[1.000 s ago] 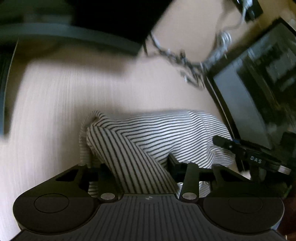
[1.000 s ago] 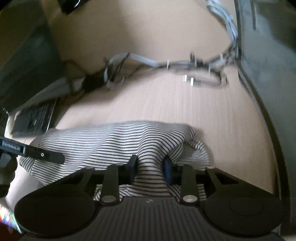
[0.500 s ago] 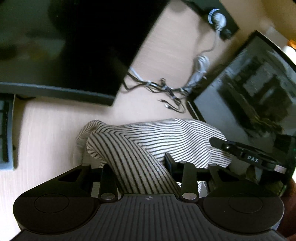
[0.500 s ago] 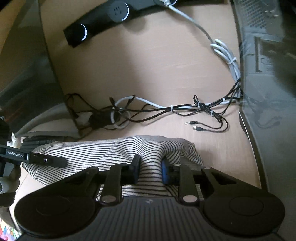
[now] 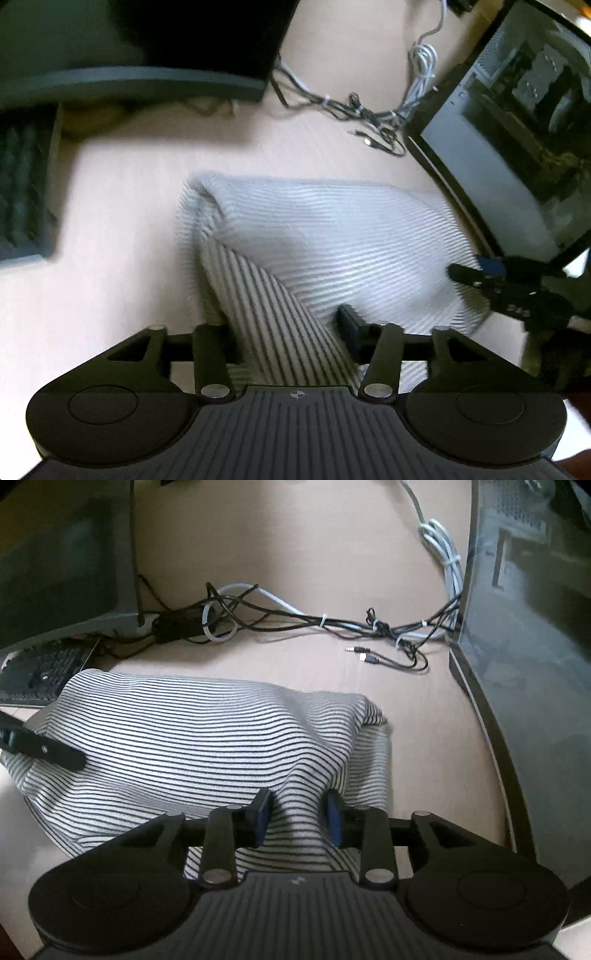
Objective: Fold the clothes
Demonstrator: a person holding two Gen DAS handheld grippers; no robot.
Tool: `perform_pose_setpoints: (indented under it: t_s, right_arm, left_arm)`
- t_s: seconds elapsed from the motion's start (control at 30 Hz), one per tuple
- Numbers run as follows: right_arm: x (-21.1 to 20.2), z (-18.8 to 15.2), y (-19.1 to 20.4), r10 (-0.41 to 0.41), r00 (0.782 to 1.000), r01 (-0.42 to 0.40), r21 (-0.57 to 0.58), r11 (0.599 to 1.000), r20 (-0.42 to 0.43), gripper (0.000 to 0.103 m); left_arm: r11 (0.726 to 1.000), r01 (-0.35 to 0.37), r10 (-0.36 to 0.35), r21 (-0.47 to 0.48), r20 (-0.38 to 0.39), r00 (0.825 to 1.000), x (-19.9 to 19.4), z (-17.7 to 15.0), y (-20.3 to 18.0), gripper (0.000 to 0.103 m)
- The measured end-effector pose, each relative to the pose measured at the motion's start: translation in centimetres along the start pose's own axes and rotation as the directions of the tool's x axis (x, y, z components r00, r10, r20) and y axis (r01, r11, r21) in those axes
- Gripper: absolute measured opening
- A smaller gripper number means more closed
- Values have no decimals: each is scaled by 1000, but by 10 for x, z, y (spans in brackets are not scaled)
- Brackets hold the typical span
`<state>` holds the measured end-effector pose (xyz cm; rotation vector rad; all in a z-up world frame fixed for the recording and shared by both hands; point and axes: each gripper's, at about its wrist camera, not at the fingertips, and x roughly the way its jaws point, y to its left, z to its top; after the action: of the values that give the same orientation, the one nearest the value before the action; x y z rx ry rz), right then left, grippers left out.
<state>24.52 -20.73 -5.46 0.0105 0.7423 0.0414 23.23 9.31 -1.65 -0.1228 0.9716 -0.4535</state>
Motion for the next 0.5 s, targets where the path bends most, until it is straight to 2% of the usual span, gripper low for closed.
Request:
perform_pose_setpoints:
  t_s: [0.13,0.17,0.23,0.3,0.37,0.47,0.5]
  right_arm:
    - [-39,-13,7,-32,999,32,-1,999,13,51]
    - [-50,-18,7,-41,999,40,7,999,24,52]
    - [-46,-8,-1,-49,998,49,15,999,45,53]
    - [-40,4,-7,-45,997,43,22,999,65,53]
    - [-34,13,-8,-16,997,14,29,999,82,53]
    - [-20,20,-1,34,995,-37,32,999,94,53]
    - [6,27,-5,49,995,-51,25,998,86,53]
  left_arm:
    - [999,-32,32,-9,69,997,-32,7,4,59]
    - [1000,-19,20,-16,87,996,-40,8,2,59]
    - [998,50,-46,-35,107,993,-50,12,-4,60]
    - [988,145,-140,-55,85,986,-49,12,-9,64]
    - [976,205,-203,-70,43,978,-39,8,-15,65]
    - [978,190,-195,-82,-46,980,-11,-2,-21,65]
    - [981,178,-184,-82,-65,981,-4,-5,-22,66]
